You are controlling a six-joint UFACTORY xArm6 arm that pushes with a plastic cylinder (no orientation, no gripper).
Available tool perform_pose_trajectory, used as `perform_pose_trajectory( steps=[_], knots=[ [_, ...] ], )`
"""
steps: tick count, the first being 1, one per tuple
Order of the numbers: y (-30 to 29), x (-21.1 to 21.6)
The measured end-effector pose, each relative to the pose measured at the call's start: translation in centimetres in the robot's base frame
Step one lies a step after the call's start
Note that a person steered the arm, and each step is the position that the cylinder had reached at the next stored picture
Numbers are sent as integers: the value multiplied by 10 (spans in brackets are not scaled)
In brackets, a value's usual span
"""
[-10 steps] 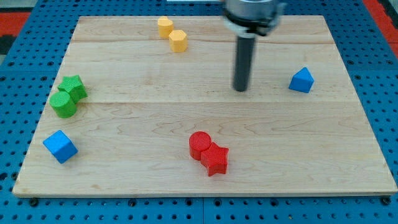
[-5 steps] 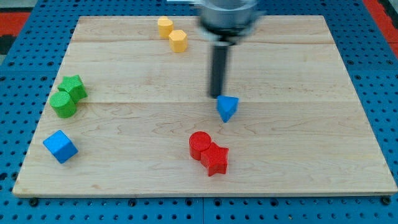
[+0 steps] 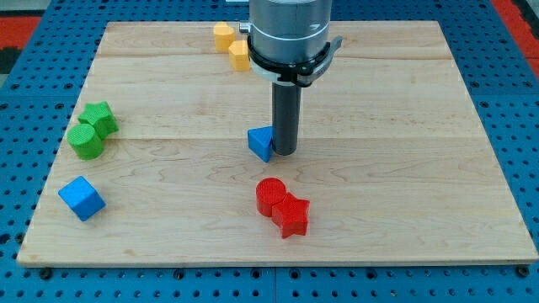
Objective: Push the triangle to the top right of the cube
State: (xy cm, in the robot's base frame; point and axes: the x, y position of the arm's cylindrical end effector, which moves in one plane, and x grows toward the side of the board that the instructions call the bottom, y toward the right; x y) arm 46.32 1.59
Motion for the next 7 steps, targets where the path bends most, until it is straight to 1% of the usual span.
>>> perform_pose_trajectory(
  steps=[1, 2, 3, 4, 5, 6, 7],
  knots=[
    [0, 0],
    [-38, 12],
    [-45, 12],
    [-6, -8],
    [-6, -31],
    [-93, 17],
    [-164, 43]
  ],
)
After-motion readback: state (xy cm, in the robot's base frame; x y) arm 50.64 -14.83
